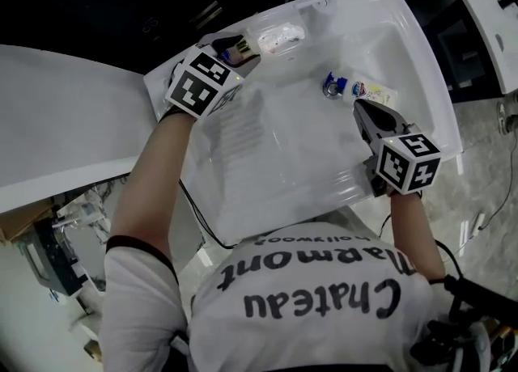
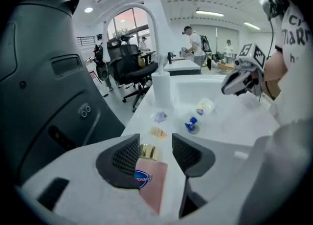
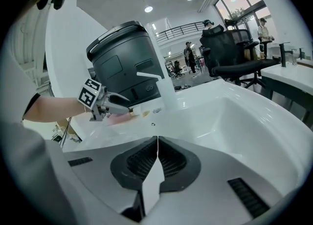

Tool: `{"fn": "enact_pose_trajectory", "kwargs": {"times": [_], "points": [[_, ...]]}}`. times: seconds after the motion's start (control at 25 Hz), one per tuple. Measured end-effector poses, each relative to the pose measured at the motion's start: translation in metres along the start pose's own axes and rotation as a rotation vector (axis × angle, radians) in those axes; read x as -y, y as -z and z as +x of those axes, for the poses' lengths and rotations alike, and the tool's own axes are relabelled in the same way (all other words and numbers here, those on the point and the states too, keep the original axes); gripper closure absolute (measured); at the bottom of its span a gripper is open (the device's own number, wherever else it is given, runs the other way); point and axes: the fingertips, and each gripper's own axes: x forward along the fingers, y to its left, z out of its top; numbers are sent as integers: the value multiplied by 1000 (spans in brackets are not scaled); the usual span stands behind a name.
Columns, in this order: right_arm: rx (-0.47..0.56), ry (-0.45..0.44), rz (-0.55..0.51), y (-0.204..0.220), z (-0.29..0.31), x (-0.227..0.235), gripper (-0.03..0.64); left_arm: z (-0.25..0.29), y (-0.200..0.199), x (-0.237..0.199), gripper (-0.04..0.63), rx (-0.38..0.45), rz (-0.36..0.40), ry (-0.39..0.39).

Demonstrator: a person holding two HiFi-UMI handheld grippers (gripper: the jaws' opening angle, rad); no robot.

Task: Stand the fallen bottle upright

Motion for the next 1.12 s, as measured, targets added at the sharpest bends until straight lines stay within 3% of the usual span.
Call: {"fn": "enact_pose_trajectory", "kwargs": {"times": [0.24, 0.4, 1.12], "points": [[-15, 20, 4, 7, -7, 4, 601, 24, 13, -9, 388, -138, 102, -31], [-18, 24, 10, 9, -9, 2, 601, 37, 27, -6, 388, -252, 197, 15], [-8, 34, 3, 1, -14, 10, 601, 45, 28, -14, 410, -305, 134, -3]]}}
